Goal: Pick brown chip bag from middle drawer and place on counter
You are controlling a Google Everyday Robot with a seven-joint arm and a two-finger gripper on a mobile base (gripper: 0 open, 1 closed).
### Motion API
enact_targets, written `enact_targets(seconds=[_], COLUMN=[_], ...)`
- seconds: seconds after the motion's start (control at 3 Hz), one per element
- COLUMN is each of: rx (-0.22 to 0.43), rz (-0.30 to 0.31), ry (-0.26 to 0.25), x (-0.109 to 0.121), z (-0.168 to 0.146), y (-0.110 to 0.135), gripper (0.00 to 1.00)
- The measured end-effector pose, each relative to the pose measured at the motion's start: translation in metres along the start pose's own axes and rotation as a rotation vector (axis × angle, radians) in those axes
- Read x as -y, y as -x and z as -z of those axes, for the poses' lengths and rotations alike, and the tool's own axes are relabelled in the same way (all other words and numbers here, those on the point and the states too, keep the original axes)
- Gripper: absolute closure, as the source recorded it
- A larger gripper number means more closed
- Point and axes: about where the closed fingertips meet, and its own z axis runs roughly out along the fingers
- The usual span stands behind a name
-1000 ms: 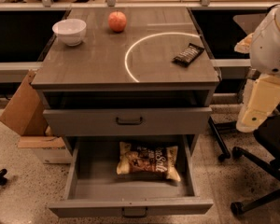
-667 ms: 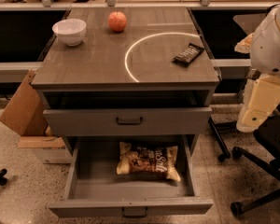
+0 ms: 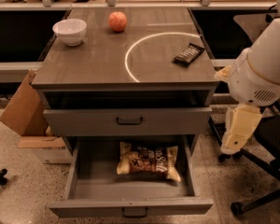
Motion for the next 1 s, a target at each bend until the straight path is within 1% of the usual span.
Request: enact_targets(seconds=[0.33, 0.67, 1.0], rx=[0.05, 0.049, 0.061], rz=[0.024, 0.029, 0.073], ry=[0.095, 0.104, 0.14], x=[-0.02, -0.022, -0.034], z=[-0.049, -0.057, -0.105], y=[0.002, 0.002, -0.005], gripper=[0.0, 0.0, 0.0])
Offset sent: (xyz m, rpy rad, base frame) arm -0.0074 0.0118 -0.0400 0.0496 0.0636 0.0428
